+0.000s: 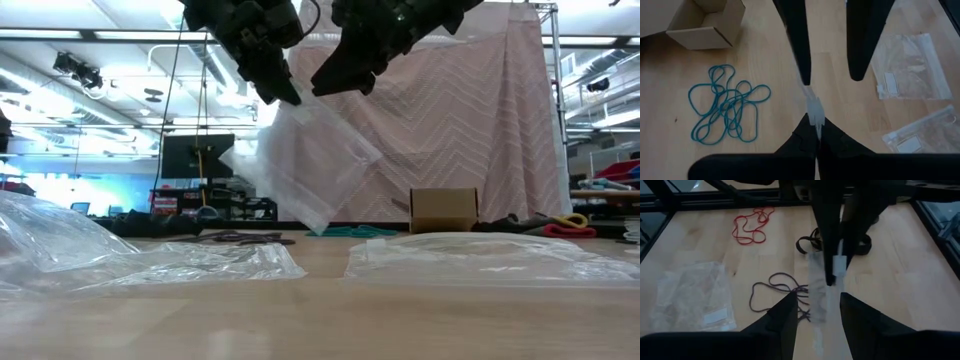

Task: Sort rubber bands
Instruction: Open the top transparent zip bag

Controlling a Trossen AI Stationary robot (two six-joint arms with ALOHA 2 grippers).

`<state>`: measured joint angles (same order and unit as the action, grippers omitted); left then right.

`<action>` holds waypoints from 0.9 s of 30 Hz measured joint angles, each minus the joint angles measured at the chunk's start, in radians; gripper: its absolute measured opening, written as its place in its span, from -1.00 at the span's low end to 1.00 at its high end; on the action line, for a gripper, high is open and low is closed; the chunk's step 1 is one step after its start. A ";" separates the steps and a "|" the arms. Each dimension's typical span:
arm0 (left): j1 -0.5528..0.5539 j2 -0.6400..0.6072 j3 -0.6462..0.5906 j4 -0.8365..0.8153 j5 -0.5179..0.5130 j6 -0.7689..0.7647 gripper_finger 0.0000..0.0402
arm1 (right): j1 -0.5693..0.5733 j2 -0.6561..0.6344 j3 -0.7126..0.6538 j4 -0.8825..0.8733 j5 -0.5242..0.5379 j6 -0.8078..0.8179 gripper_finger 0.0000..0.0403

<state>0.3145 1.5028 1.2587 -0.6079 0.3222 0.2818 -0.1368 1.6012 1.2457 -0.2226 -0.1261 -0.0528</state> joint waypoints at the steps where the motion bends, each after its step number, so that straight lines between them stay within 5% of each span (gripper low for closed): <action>1: 0.000 0.000 0.000 0.000 0.000 -0.001 -1.00 | 0.000 0.000 0.000 0.000 0.000 0.000 -0.32; 18: -0.001 0.000 0.000 0.061 0.027 -0.029 -1.00 | -0.005 0.000 0.000 -0.026 0.002 -0.001 -0.32; 27: 0.007 0.002 0.094 0.073 -0.057 -0.002 -1.00 | -0.005 0.000 0.000 -0.035 -0.028 0.016 -0.32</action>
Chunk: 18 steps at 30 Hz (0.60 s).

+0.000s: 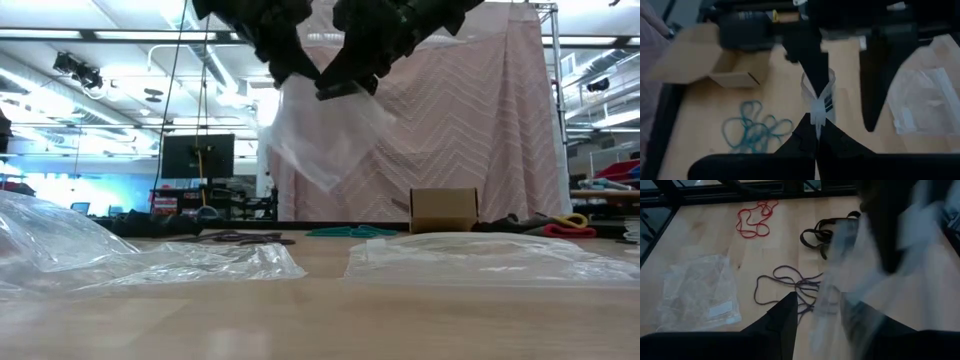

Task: Sort rubber bands
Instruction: Open the top transparent zip bag

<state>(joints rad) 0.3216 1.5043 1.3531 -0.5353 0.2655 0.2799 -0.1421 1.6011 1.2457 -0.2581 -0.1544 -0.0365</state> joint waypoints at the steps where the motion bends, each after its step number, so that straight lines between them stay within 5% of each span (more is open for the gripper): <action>1: 0.004 0.000 0.009 -0.008 -0.003 0.005 -1.00 | -0.001 0.000 0.000 0.000 -0.005 0.020 -0.32; 11: 0.007 -0.001 0.015 -0.034 -0.022 0.035 -1.00 | -0.093 0.000 0.000 0.070 -0.442 0.275 -0.33; 18: -0.002 0.000 0.034 0.045 0.007 0.019 -1.00 | -0.101 0.000 0.000 -0.011 -0.334 0.265 -0.34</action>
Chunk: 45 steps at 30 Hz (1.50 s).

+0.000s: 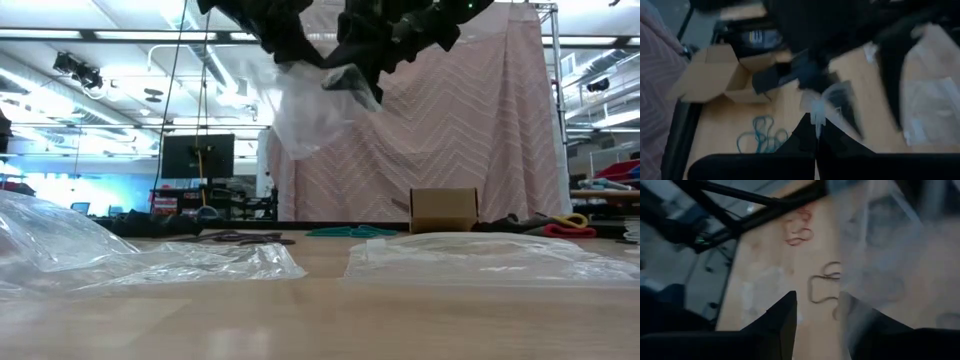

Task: Sort rubber bands
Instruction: Open the top transparent zip bag

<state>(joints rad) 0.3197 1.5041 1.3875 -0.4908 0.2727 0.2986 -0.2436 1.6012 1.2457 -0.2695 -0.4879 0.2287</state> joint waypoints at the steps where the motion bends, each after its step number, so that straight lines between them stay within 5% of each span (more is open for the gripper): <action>1: -0.005 0.000 0.001 0.013 0.011 -0.013 -1.00 | -0.004 0.000 0.000 -0.001 0.014 0.003 -0.34; 7: -0.032 0.046 0.001 0.013 0.035 -0.026 -1.00 | -0.016 0.000 0.000 0.079 -0.024 0.016 -0.35; 19: -0.038 0.120 0.002 0.069 0.040 -0.042 -1.00 | 0.004 0.003 -0.004 -0.034 -0.041 -0.017 -0.48; 24: -0.035 0.121 0.003 -0.019 0.028 -0.043 -1.00 | 0.001 0.003 -0.002 -0.038 0.035 -0.020 -0.47; 36: -0.030 0.124 0.000 -0.175 -0.069 0.008 -1.00 | 0.000 -0.001 0.002 -0.041 -0.029 -0.022 -0.46; 45: -0.031 0.120 0.000 -0.225 -0.065 0.014 -1.00 | -0.023 -0.001 0.002 -0.082 -0.005 -0.028 -0.75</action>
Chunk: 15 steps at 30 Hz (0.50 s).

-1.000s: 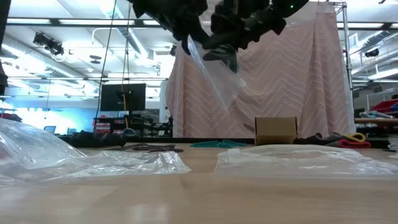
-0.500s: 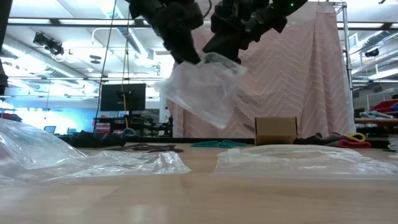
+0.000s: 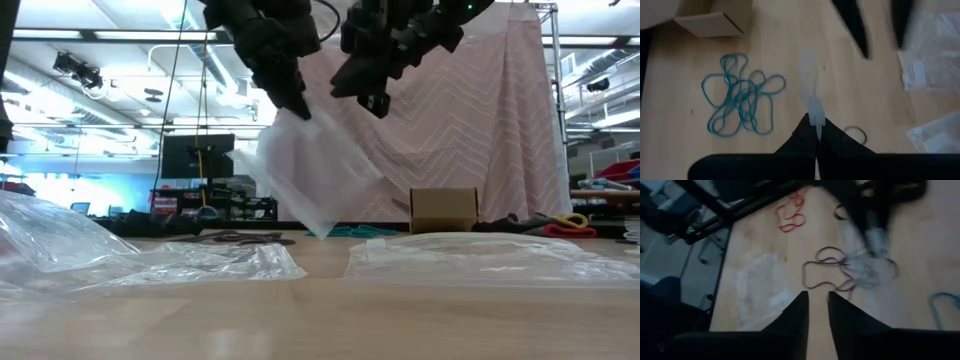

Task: Sort rubber bands
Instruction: Open the top transparent zip bag

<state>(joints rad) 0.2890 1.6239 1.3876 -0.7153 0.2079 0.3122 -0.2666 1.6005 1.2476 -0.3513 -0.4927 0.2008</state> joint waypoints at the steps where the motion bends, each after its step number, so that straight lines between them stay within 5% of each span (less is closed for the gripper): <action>1: 0.000 -0.001 0.000 -0.005 0.001 0.000 -1.00 | -0.006 0.000 0.000 -0.010 0.008 0.000 -0.82; 4: 0.000 -0.008 0.000 -0.017 0.004 0.001 -1.00 | -0.019 0.000 0.000 -0.056 0.064 -0.001 -0.97; 15: -0.004 -0.028 0.003 0.037 0.039 -0.001 -1.00 | -0.028 0.000 -0.001 -0.093 0.115 -0.029 -1.00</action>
<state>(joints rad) 0.2854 1.5955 1.3903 -0.6779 0.2474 0.3117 -0.2943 1.6005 1.2469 -0.4446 -0.3773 0.1719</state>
